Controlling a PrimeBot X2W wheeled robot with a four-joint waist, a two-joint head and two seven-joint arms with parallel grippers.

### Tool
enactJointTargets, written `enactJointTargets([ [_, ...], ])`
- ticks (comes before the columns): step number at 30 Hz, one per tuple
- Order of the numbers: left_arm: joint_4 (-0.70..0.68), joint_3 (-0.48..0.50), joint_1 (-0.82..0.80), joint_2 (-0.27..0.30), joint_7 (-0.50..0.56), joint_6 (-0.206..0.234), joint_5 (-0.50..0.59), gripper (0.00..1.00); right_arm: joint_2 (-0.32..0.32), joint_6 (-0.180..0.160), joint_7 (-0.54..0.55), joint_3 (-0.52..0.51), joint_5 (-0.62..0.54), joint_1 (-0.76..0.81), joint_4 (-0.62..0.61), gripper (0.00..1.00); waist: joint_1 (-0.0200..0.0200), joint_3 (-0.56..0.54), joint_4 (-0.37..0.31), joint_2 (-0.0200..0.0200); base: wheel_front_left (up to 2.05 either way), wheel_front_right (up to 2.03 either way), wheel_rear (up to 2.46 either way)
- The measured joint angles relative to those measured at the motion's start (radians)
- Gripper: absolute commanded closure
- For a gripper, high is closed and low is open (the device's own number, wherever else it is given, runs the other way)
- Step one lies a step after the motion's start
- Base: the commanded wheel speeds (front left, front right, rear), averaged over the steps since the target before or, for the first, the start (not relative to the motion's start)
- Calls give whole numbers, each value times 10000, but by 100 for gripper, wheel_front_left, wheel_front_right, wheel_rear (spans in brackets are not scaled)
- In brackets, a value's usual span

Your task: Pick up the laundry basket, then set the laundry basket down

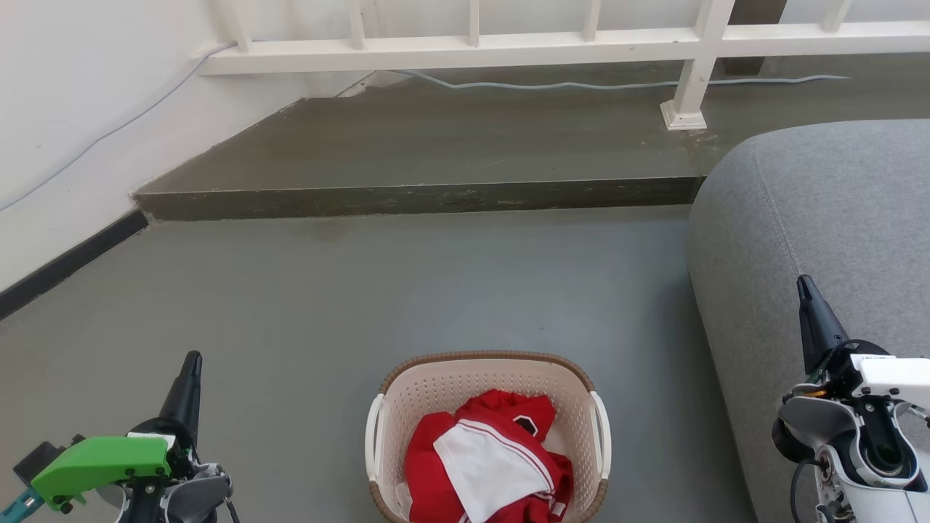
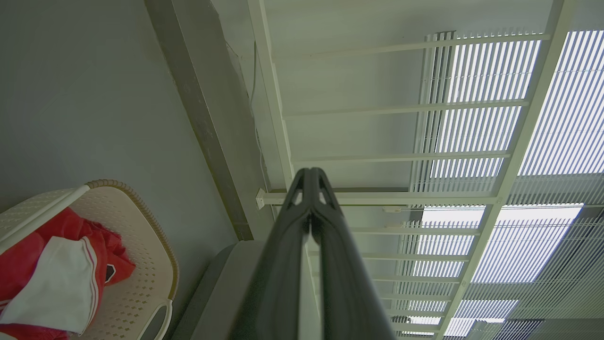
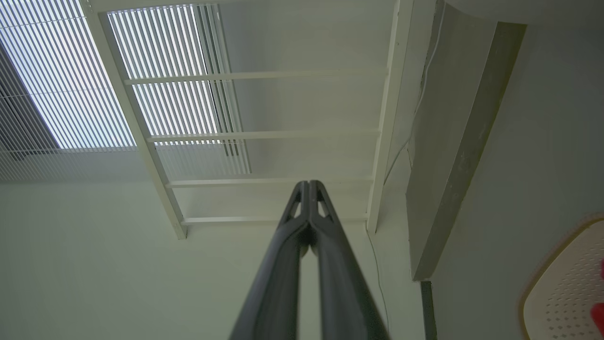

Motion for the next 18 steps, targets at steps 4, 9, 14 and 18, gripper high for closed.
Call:
enactJointTargets([
  [4,0,2,0,0,0,0,2,100,0,0,0,-2,0,0,-2,100,0,0,0,0,0,0,0],
  [9,0,10,0,0,0,0,2,100,2,0,0,-4,0,0,-4,100,0,1,0,0,0,0,0],
  [14,-2,17,0,0,0,0,2,100,2,0,0,-4,0,0,-6,100,0,1,0,0,0,0,0],
  [18,-2,33,0,0,0,0,2,100,2,0,0,-6,0,0,-8,100,0,1,0,0,0,0,0],
])
